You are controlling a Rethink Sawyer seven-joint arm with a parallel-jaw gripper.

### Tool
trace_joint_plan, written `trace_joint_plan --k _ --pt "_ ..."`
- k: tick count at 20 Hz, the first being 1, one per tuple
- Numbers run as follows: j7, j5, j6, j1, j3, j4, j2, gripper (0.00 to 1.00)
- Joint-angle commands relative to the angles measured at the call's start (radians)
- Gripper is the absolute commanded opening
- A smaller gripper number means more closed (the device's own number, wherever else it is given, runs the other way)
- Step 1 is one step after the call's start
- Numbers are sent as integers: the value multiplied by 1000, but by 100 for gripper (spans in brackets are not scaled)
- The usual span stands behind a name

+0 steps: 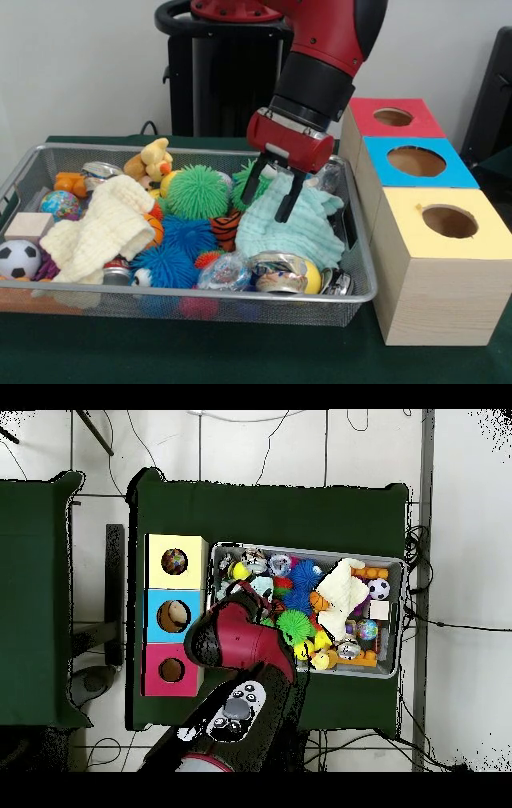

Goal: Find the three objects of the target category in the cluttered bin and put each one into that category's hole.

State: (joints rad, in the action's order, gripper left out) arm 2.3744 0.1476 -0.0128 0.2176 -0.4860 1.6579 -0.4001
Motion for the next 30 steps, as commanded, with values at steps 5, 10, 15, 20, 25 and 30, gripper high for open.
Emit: trace_joint_plan --k 5,10,15,20,25,30 --pt "146 -9 -113 54 -5 90 0 100" --pt "144 -10 -142 47 -1 96 -6 100" --pt "158 6 -216 45 -24 97 -3 100" --pt "112 22 -301 92 -127 63 68 100" --pt "56 56 -364 155 -221 48 199 100" --pt "44 131 -330 218 -280 47 329 100"
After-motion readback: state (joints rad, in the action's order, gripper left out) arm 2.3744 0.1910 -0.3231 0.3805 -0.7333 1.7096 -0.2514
